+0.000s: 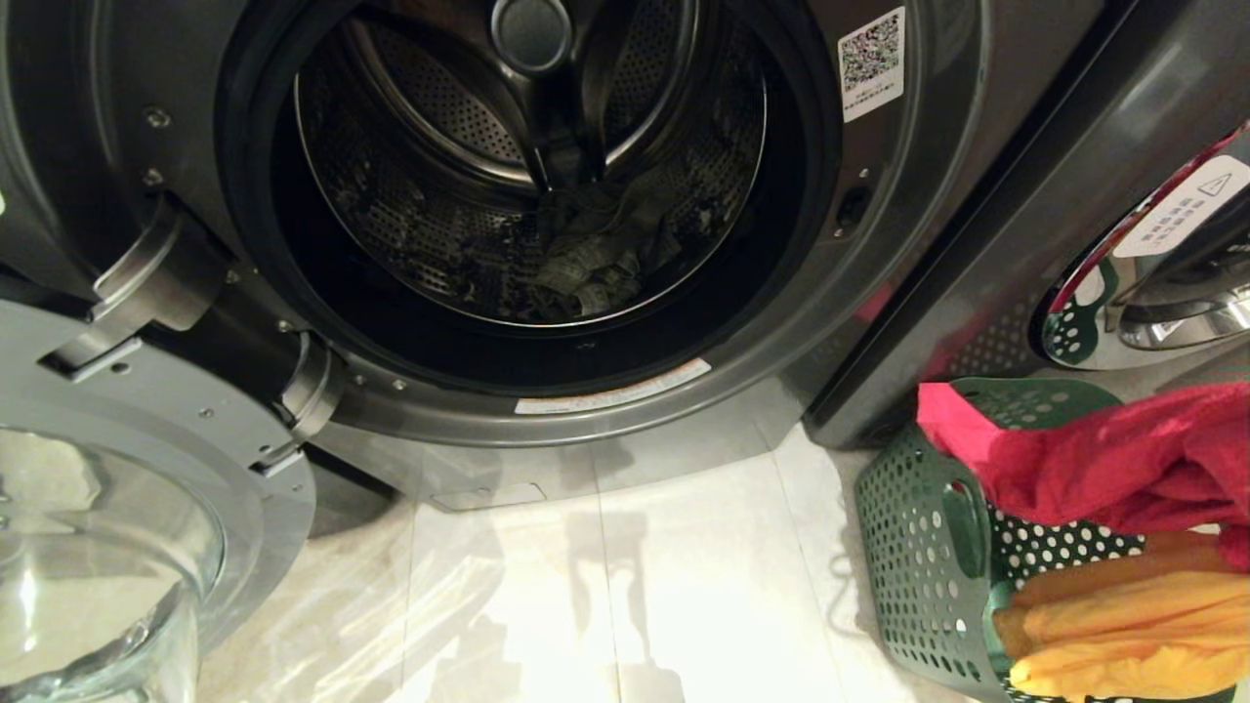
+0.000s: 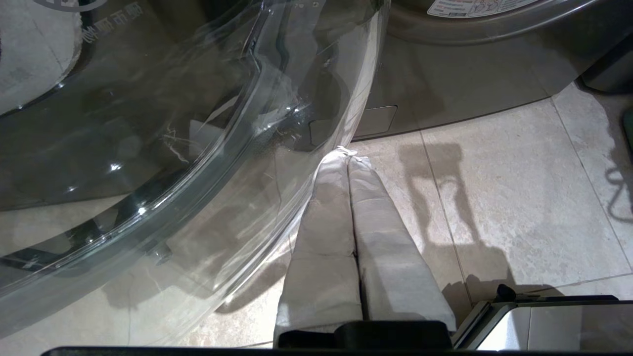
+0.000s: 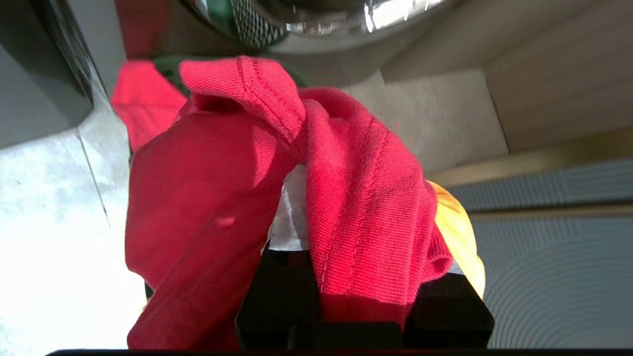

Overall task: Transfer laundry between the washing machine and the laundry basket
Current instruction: Pick a cloth and place it into the basket

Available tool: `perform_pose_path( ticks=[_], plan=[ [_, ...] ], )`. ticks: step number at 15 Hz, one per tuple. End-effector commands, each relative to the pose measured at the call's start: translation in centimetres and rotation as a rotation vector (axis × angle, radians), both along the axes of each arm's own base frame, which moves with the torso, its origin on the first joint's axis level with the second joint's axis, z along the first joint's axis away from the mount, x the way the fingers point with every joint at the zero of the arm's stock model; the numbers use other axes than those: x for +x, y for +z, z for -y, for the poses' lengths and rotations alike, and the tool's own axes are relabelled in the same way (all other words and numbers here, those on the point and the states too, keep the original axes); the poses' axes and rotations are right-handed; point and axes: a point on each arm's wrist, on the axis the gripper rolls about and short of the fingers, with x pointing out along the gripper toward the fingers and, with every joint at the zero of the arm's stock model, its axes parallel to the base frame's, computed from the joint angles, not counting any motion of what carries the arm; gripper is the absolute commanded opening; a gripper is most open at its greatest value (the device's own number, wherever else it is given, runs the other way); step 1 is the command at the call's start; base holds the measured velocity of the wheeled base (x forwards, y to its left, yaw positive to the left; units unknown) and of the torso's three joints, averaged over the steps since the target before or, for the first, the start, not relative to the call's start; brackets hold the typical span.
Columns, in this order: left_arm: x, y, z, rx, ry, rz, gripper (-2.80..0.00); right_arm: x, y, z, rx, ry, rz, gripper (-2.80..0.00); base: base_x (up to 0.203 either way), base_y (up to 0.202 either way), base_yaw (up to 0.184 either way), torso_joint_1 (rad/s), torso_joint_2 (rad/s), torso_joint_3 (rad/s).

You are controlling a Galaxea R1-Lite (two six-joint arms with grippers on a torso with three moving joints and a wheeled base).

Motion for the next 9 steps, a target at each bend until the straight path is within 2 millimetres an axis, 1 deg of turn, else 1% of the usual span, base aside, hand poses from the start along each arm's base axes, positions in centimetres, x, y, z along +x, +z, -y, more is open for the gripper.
perform_pose_path(
  ticks=[1,3,6,7,9],
  plan=[
    [0.0,-0.1,0.0,-0.006,0.000,-0.003,-2.80,0.7,-1.1,0.0,0.004,-0.026,-0.050,-2.80,0.000,0.000,0.000,0.000,0.00,0.000],
    [0.0,-0.1,0.0,-0.008,0.000,-0.003,-2.80,1.8,-2.1,-0.1,0.046,-0.049,-0.084,-2.80,0.000,0.000,0.000,0.000,0.00,0.000],
    [0.0,-0.1,0.0,-0.013,0.000,-0.003,-2.80,3.8,-2.4,-0.2,0.109,-0.091,-0.112,-2.80,0.000,0.000,0.000,0.000,0.00,0.000],
    [0.0,-0.2,0.0,-0.013,0.000,-0.005,-2.80,4.8,-2.4,0.0,0.124,-0.125,-0.119,0.00,0.000,0.000,0.000,0.000,0.00,0.000],
    [0.0,-0.1,0.0,-0.013,0.000,-0.004,-2.80,6.8,-2.6,0.8,0.151,-0.182,-0.117,0.00,0.000,0.000,0.000,0.000,0.00,0.000]
  ],
)
